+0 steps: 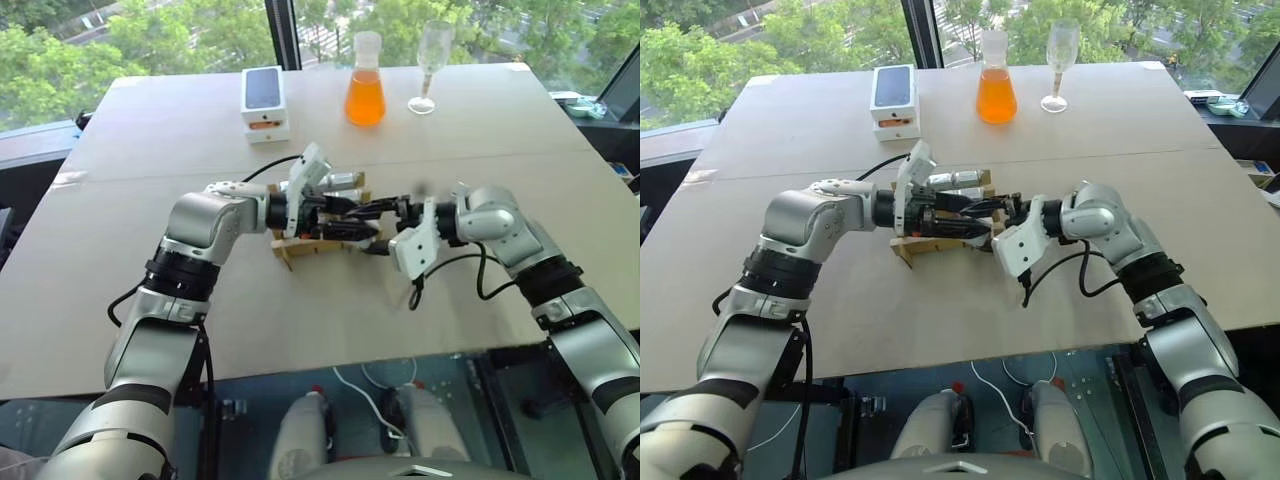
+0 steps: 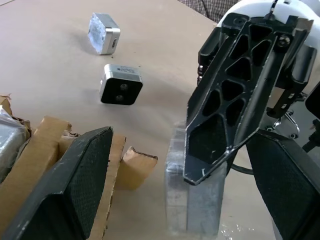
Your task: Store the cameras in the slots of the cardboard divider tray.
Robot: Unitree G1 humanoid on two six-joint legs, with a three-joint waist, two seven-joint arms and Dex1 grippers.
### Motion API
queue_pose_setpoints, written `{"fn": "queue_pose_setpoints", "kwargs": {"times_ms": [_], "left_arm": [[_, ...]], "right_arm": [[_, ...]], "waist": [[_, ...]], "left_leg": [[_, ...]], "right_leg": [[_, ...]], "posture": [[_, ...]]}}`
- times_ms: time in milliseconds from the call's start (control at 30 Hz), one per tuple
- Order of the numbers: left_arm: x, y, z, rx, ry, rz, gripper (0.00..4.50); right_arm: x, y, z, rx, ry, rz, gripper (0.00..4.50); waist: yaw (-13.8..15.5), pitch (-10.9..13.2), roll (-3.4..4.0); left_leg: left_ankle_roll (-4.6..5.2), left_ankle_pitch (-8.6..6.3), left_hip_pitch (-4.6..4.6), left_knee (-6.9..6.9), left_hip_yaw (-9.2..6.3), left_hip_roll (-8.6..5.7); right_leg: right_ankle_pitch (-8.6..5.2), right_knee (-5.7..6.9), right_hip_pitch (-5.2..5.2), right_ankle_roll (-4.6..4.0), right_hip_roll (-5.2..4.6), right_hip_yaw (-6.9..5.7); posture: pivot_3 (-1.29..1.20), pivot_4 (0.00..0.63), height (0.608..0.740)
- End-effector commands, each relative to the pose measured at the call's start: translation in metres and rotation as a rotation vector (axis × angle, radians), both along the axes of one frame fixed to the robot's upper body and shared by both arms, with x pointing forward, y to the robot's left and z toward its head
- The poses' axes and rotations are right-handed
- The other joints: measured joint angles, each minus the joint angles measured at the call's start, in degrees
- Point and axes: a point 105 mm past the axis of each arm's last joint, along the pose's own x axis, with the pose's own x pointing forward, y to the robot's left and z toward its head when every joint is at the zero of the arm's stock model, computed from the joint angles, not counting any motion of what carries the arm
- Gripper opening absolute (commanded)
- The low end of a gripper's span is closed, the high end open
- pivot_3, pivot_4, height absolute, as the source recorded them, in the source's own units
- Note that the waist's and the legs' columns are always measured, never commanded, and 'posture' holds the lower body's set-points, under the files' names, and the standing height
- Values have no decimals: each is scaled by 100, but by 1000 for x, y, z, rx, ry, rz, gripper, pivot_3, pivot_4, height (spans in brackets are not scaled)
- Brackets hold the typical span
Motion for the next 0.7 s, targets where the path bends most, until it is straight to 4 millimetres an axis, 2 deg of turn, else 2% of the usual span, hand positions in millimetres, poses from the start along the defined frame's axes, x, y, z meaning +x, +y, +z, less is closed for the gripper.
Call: {"fn": "queue_pose_setpoints", "kwargs": {"times_ms": [33,367,467,500,700], "left_arm": [[-3,-1,9,5,-33,-32,4278],[-4,-1,7,29,-22,-57,4278],[-4,0,7,42,-19,-66,3453],[-6,0,6,49,-15,-75,3006],[-13,4,2,124,26,-140,3006]], "right_arm": [[-3,5,18,32,-71,34,2526],[-7,7,17,14,-78,59,2526],[-8,8,15,4,-82,68,2526],[-9,8,15,-3,-87,74,2526],[-11,9,12,-42,-113,105,2526]], "waist": [[1,0,0],[1,0,0],[0,0,0],[0,0,0],[-3,2,-3]], "left_leg": [[0,0,0,1,0,0],[0,0,-1,17,-1,0],[0,0,-1,23,-1,0],[0,0,-1,27,-1,0],[1,0,0,36,-1,0]], "right_leg": [[0,1,0,0,0,0],[0,15,0,0,0,0],[-1,21,0,0,-1,1],[-1,24,0,0,-1,1],[-2,38,-3,0,-1,3]], "posture": [[0,150,740],[0,150,740],[0,150,740],[0,150,740],[0,150,740]]}}
